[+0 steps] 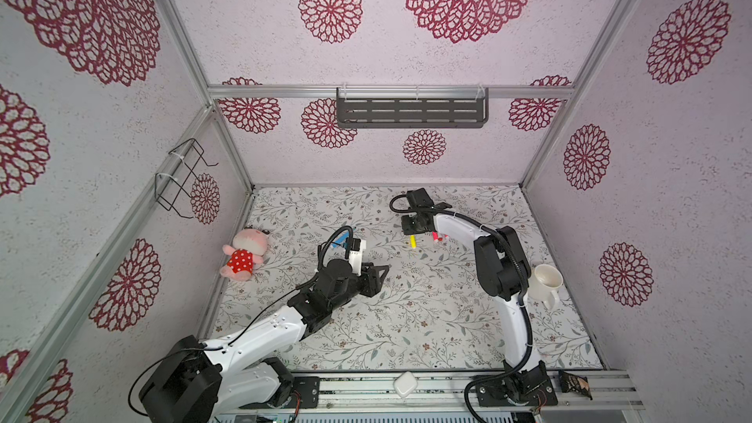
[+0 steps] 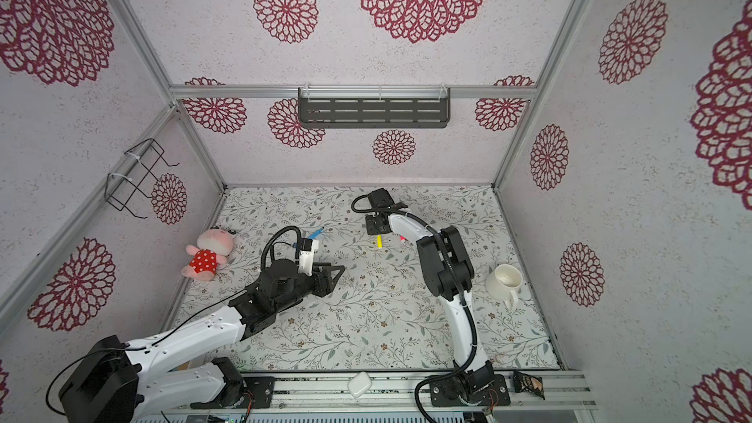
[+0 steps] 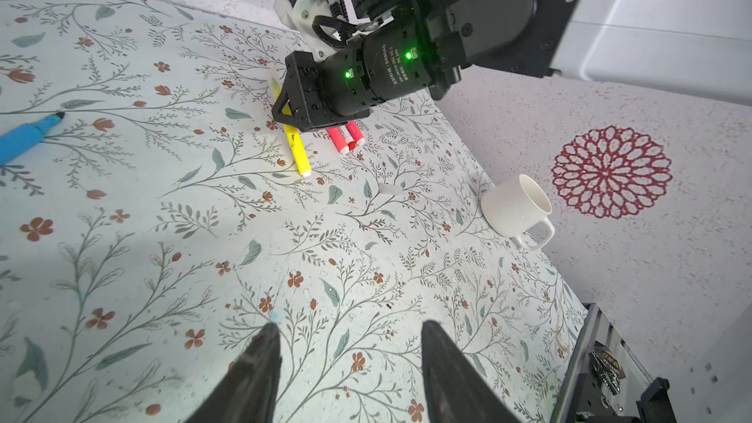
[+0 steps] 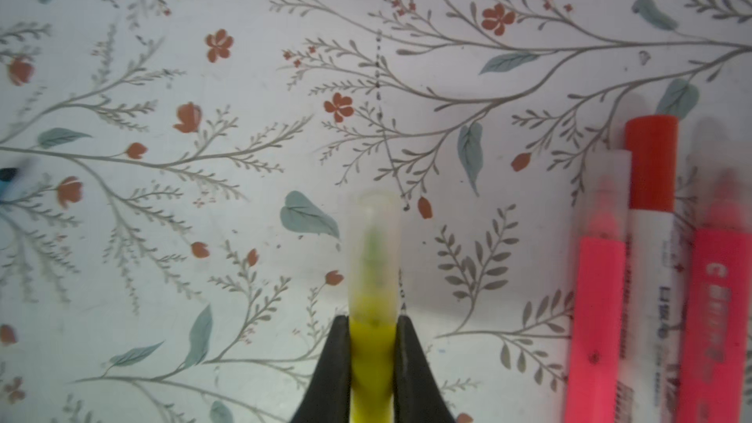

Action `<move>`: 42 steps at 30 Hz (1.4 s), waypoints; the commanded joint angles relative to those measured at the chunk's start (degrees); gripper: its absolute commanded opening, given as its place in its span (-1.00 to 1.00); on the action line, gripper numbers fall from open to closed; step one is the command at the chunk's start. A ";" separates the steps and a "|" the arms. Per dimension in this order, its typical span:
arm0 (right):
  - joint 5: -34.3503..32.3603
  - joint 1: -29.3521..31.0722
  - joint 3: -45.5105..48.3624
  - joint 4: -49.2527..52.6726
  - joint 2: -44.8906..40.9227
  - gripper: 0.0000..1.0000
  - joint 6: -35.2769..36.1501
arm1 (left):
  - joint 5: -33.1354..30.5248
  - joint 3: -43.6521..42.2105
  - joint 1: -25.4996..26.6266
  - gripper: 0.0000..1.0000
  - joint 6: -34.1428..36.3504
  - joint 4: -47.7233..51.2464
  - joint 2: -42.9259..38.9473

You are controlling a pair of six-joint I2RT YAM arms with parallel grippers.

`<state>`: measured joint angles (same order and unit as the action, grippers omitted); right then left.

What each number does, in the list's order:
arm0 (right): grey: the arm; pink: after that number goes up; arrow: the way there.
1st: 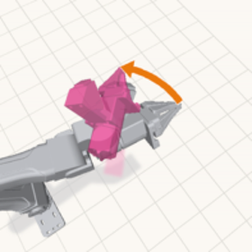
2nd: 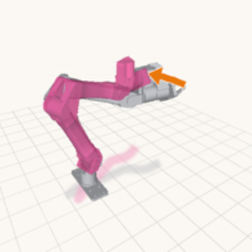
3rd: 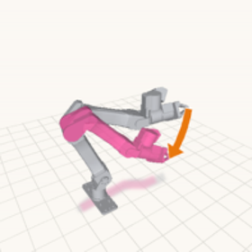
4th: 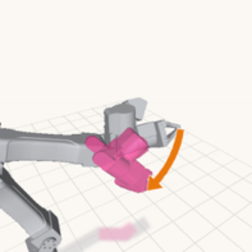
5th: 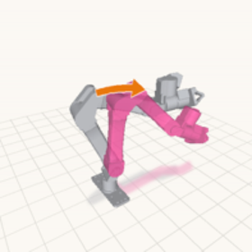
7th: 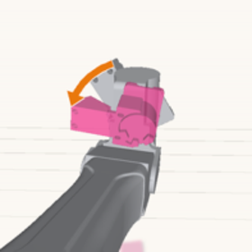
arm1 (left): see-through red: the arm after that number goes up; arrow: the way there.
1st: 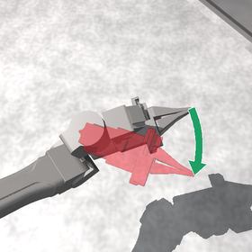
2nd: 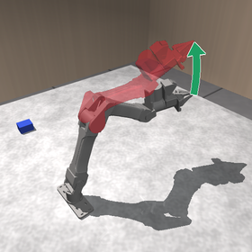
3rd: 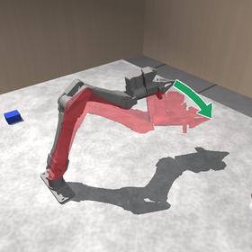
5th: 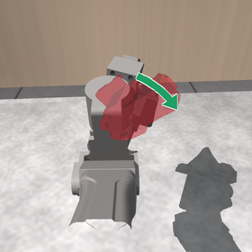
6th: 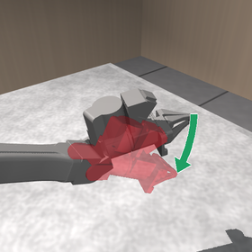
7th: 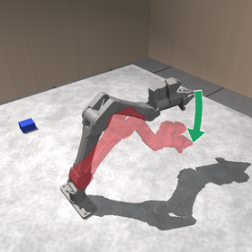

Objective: Insert the pens into the pen caps
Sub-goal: 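Set the capped highlighter beside the pink markers and open the right gripper, then lower the left gripper onto the blue marker and close on it while the right withdraws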

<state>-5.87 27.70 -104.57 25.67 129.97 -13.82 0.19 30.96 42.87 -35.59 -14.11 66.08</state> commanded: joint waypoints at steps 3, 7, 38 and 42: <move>-6.42 -3.22 -4.50 8.08 0.98 -0.68 2.68 | -1.62 -0.73 0.19 0.15 0.90 0.75 -0.79; -8.87 -4.12 -4.50 8.99 0.32 -0.54 3.45 | -1.51 -0.50 0.17 0.16 1.04 0.33 -0.41; 18.14 5.71 72.22 -55.58 -55.53 0.38 -8.68 | -3.48 11.35 -12.57 0.26 4.30 16.62 7.30; 10.00 11.04 81.88 -62.73 -58.54 0.39 -11.23 | -1.84 16.35 -16.92 0.25 6.40 19.14 13.26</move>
<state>10.09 36.29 -26.24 -25.34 73.67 -21.10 -3.22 44.40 28.38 -31.42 1.74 76.47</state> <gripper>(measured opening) 0.697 0.626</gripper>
